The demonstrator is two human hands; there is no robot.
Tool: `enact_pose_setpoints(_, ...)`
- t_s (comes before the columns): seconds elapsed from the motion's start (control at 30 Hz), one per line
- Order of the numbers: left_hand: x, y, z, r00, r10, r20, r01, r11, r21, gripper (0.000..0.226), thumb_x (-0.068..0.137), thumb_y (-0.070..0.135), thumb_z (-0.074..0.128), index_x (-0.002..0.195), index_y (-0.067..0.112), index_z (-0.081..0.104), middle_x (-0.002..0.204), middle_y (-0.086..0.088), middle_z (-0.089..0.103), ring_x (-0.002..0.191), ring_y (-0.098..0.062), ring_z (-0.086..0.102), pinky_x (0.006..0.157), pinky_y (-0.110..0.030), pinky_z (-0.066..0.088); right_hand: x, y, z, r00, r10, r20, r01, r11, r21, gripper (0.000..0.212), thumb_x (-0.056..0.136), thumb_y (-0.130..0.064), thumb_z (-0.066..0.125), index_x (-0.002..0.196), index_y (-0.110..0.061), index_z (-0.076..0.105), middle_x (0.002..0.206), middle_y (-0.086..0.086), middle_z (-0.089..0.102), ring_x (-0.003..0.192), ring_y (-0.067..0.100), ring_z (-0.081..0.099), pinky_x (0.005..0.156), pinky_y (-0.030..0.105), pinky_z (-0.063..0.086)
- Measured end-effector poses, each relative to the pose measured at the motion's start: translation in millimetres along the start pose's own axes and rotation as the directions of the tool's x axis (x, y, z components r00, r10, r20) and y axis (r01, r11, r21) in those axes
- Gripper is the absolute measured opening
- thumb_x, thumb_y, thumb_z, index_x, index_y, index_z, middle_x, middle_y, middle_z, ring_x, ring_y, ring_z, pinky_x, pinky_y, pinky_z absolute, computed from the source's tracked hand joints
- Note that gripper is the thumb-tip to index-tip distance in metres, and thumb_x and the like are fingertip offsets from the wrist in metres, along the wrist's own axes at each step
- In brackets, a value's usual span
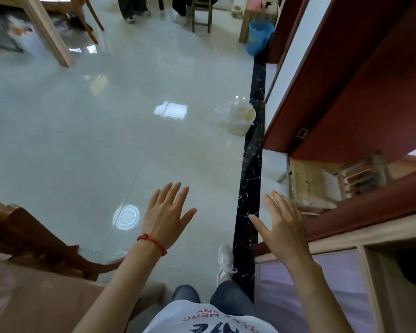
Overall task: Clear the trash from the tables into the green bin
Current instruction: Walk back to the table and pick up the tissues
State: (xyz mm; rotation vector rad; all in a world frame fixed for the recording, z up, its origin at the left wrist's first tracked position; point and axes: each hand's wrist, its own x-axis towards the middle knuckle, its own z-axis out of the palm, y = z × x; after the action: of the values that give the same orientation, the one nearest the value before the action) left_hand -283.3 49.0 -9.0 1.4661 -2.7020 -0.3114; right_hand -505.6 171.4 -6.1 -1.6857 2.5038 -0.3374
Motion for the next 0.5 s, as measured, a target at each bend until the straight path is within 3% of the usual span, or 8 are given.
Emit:
enact_pose_setpoints(0.17,76.0,10.3,8.1,0.998,-0.062,-0.008,0.062,0.998,-0.027,0.074,0.092,0.056,0.008,0.115,0.009,0.06,0.116,-0.014,0.065,0.108,-0.034,0.061,0.088,-0.048,0.049,84.8,27.7,0.6,0.999,-0.046,0.018,0.046,0.999,0.012,0.071,0.083,-0.058,0.032,0.123,-0.004,0.055,0.128,0.017,0.056,0.119,0.033,0.052,0.096,0.048,0.042)
enact_pose_setpoints(0.5,205.2,28.6,-7.6,0.98,-0.193,-0.058,0.189,0.98,-0.063,0.074,0.093,0.055,0.009,0.118,0.006,0.058,0.119,-0.017,0.063,0.111,-0.035,0.058,0.09,-0.049,0.048,248.6,60.7,-16.1,0.982,-0.184,0.048,0.182,0.983,0.037,0.076,0.083,-0.061,0.025,0.135,-0.01,0.043,0.143,0.011,0.042,0.134,0.025,0.036,0.108,0.037,0.025)
